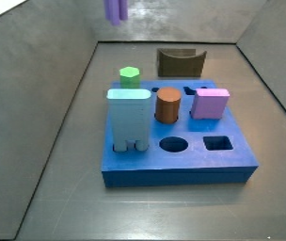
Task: Pick up the 3 prong object. Move up. Move to above the board. Insert the 3 prong object.
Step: Move to above the board, then insert the 3 prong object.
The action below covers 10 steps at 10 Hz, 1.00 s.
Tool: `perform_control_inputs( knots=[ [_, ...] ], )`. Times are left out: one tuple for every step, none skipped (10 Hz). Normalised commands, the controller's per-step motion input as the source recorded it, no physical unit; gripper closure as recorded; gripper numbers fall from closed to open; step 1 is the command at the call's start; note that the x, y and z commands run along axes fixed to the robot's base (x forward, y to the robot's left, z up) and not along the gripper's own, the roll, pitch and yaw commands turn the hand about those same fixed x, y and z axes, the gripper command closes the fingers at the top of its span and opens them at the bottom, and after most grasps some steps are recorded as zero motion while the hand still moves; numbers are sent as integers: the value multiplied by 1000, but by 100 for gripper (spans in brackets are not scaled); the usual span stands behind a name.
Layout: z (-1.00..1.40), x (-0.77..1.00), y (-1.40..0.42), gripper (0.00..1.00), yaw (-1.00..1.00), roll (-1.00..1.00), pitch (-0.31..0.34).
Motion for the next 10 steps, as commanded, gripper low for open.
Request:
perform_control_inputs(
  knots=[
    [21, 352, -1000, 100, 13, 4, 119],
    [26, 371, -1000, 100, 11, 3, 125],
    [32, 387, -1000, 100, 11, 9, 130],
    [35, 310, -715, 100, 8, 23, 136],
    [32, 224, -432, 100, 11, 38, 138],
    [27, 135, -219, 100, 7, 47, 107],
    [0, 0, 0, 100, 0, 0, -16],
    [-69, 0, 0, 100, -11, 0, 0],
    [-43, 331, 31, 100, -146, -50, 21],
    [-11, 251, 183, 100, -194, -86, 11]
  ],
)
